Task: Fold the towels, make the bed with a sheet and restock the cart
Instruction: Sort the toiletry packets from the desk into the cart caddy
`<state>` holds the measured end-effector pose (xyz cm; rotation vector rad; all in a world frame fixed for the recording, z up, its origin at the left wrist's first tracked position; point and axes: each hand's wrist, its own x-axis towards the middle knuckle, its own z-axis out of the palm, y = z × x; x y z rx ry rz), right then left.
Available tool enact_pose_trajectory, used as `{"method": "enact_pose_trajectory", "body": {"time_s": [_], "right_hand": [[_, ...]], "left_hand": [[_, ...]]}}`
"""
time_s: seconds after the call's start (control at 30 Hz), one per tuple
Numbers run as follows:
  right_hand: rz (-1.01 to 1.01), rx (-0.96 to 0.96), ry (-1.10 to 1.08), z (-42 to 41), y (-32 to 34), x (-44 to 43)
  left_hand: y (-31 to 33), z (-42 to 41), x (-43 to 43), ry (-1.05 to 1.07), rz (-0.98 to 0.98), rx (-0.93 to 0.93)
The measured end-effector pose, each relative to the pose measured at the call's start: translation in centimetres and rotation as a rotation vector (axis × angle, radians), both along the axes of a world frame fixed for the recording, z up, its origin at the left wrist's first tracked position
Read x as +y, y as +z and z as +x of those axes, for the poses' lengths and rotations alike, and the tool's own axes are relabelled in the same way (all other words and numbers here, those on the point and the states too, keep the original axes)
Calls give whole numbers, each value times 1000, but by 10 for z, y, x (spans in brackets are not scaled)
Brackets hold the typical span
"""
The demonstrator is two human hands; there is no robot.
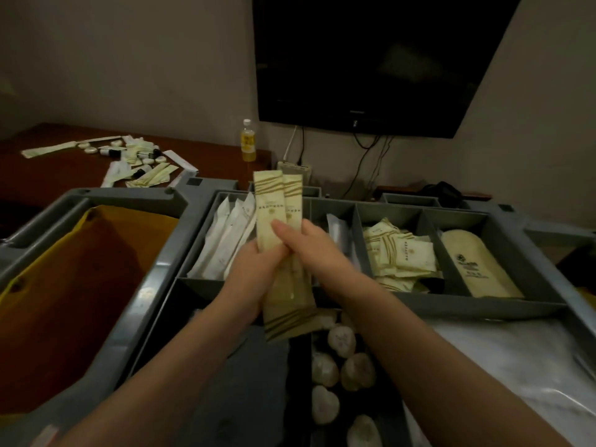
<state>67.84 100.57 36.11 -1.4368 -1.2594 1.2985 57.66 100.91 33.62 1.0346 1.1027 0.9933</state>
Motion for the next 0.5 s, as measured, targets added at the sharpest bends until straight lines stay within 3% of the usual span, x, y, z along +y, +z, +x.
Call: {"method": "enact_pose_trajectory", "body": {"time_s": [0.13,0.27,0.37,0.5], "right_hand": [[-78,15,-111,0,-1,5],[-130,308,-372,12,-1,19],[-140,492,-584,30,2,39],[-173,72,-495,39,-12,64]], "left_hand": [[3,8,5,-202,87,183],[5,-1,10,-415,48,192],[-2,-15,20,-342,-41,151],[-8,-46,48,-47,-139,58]]}}
